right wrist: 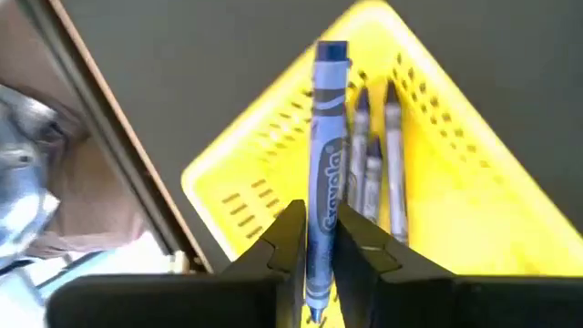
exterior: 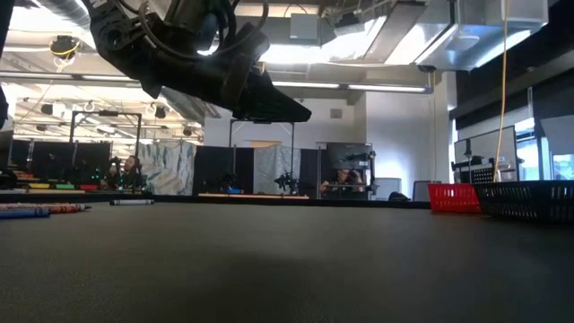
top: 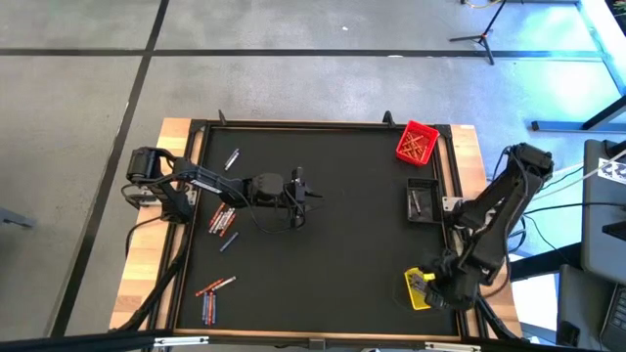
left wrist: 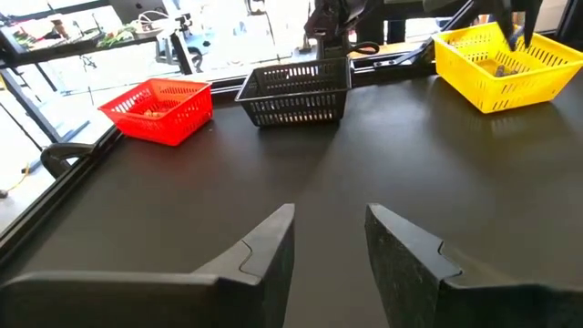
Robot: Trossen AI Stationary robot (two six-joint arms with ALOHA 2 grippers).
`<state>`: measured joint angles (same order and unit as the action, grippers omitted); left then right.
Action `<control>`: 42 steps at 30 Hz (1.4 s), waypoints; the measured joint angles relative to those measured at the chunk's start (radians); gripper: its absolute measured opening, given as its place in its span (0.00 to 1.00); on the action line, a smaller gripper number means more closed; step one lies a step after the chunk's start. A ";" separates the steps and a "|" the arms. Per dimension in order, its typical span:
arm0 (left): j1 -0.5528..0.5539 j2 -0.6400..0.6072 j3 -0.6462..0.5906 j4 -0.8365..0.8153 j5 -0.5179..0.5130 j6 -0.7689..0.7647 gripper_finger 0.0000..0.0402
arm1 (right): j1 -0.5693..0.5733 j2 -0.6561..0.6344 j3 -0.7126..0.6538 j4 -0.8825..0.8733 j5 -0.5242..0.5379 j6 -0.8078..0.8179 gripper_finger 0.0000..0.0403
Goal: Sort crayons
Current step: Put the blue crayon into the yellow bin, then put the black crayon into the black bin
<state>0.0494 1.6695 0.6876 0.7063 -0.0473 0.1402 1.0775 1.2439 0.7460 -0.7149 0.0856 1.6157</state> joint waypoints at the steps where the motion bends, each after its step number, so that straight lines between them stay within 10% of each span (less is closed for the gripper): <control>1: 0.000 0.000 0.000 0.000 0.000 0.000 0.32 | 0.011 0.013 0.000 -0.008 -0.001 0.025 0.14; 11: 0.000 0.000 0.000 0.013 -0.005 -0.007 0.32 | -0.005 -0.011 -0.002 -0.064 -0.064 0.185 0.37; 27: 0.000 -0.014 0.000 -0.016 -0.144 -0.058 0.32 | -0.388 -0.033 0.000 0.051 0.733 -0.841 0.38; 36: 0.040 -0.176 0.094 -0.546 -0.267 -0.120 0.32 | -0.646 -0.003 -0.104 0.384 0.710 -1.330 0.38; 42: 0.127 -0.248 0.149 -0.950 -0.314 -0.229 0.32 | -0.849 -0.003 -0.227 0.804 0.433 -1.611 0.38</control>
<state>0.1761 1.4212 0.8366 -0.2441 -0.3613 -0.0883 0.2281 1.2407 0.5193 0.0887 0.5190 0.0046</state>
